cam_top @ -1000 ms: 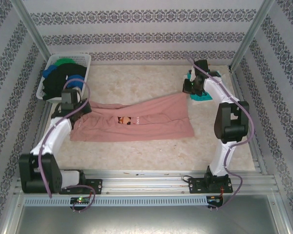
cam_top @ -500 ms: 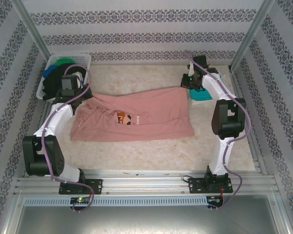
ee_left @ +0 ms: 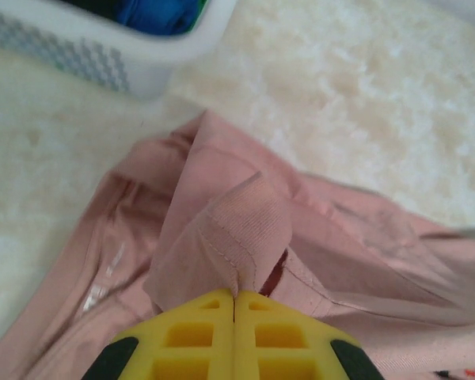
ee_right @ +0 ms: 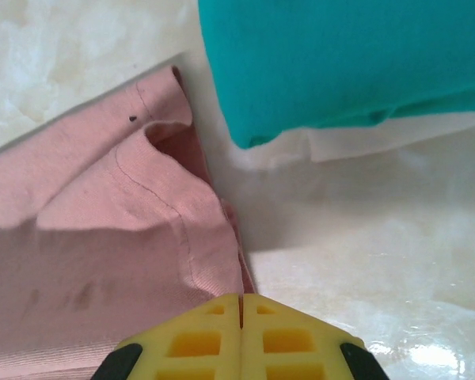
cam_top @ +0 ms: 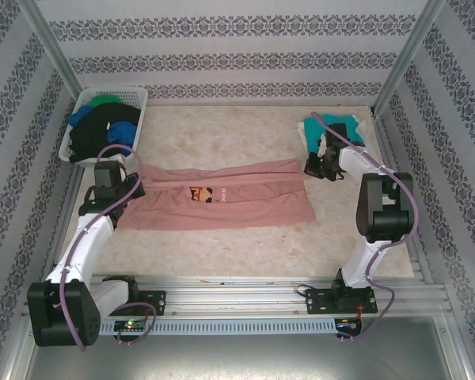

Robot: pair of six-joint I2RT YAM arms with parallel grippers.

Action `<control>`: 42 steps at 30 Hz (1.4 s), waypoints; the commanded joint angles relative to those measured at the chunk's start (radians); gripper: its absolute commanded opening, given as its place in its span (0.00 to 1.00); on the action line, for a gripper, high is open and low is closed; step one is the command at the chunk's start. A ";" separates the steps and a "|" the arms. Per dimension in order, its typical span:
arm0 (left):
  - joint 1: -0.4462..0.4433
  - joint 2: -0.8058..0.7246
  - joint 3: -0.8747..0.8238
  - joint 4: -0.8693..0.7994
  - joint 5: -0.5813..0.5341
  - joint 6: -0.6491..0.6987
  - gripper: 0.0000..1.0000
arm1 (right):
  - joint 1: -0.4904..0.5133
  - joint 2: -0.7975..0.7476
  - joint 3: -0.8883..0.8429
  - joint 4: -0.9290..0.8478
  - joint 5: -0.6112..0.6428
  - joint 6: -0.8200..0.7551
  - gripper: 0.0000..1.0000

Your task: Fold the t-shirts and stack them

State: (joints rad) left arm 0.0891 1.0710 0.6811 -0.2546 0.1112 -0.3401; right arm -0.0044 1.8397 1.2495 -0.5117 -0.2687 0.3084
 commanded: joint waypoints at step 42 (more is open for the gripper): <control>0.020 -0.263 -0.136 -0.226 0.041 -0.185 0.52 | 0.298 0.025 -0.054 -0.009 0.182 0.118 0.35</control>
State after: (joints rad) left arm 0.0940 0.8124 0.5007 -0.4561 0.1646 -0.5285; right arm 0.2966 1.8561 1.2213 -0.5049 -0.1291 0.4000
